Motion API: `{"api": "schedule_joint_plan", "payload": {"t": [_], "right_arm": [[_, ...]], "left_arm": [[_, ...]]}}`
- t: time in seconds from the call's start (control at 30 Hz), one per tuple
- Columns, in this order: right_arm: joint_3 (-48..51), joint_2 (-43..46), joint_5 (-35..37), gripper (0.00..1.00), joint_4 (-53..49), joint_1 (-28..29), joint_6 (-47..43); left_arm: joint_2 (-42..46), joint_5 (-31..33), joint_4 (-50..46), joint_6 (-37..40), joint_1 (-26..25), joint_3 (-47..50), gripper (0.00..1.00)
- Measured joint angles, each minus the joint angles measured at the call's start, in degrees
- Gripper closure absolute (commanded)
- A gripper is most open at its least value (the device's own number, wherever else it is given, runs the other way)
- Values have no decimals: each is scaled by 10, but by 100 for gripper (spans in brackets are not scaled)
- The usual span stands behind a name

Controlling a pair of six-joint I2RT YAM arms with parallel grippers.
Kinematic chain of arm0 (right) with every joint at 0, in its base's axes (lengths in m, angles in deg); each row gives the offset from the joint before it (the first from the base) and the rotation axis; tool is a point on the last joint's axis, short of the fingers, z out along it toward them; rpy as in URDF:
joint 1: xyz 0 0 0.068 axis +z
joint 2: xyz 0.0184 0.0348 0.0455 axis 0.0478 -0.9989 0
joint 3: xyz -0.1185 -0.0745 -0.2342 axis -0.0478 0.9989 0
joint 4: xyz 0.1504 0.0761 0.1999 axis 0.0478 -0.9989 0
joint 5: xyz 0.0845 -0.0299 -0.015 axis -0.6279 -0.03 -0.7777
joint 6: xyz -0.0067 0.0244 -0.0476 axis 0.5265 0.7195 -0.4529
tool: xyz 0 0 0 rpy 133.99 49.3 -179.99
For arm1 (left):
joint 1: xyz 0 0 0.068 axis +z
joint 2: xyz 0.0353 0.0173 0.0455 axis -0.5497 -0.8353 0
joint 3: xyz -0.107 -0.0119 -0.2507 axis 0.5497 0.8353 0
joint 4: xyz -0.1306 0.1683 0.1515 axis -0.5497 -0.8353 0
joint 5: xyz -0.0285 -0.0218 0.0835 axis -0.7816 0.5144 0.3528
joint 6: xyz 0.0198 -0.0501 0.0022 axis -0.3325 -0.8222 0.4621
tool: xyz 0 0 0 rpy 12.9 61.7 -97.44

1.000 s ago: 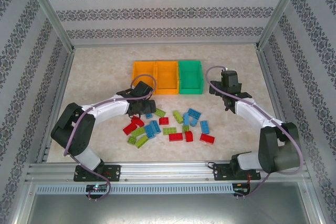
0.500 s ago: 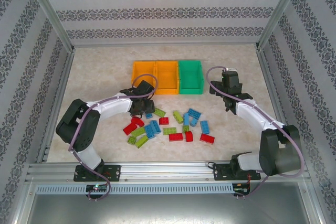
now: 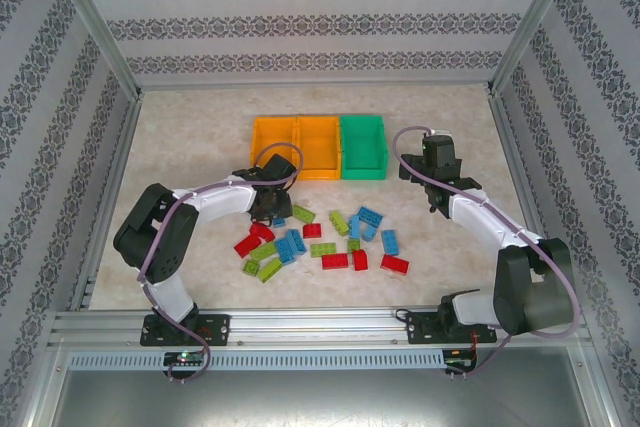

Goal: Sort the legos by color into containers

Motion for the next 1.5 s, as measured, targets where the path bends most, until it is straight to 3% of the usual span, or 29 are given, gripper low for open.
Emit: {"api": "schedule_joint_plan", "payload": {"t": [0.27,0.6,0.87,1.0,1.17,1.33,1.43,1.5], "right_arm": [[0,0,0,8,0,1,0],[0,0,0,9,-9,8,1],[0,4,-17,10,-88,45,35],[0,18,-42,10,-143,54,82],[9,50,-63,9,-205,61,139],[15,86,-76,9,-276,91,193],[20,101,-78,8,-316,121,226],[26,107,-78,8,-339,144,248]], "left_arm": [[-4,5,-10,9,0,-12,73],[17,54,-76,54,7,-73,72],[14,71,-96,126,76,-217,71],[-38,56,-98,156,115,-293,71],[-115,40,-101,181,129,-333,70],[-177,15,-105,191,133,-369,64],[-192,4,-105,196,136,-389,50],[-193,-1,-105,200,136,-398,34]]}}
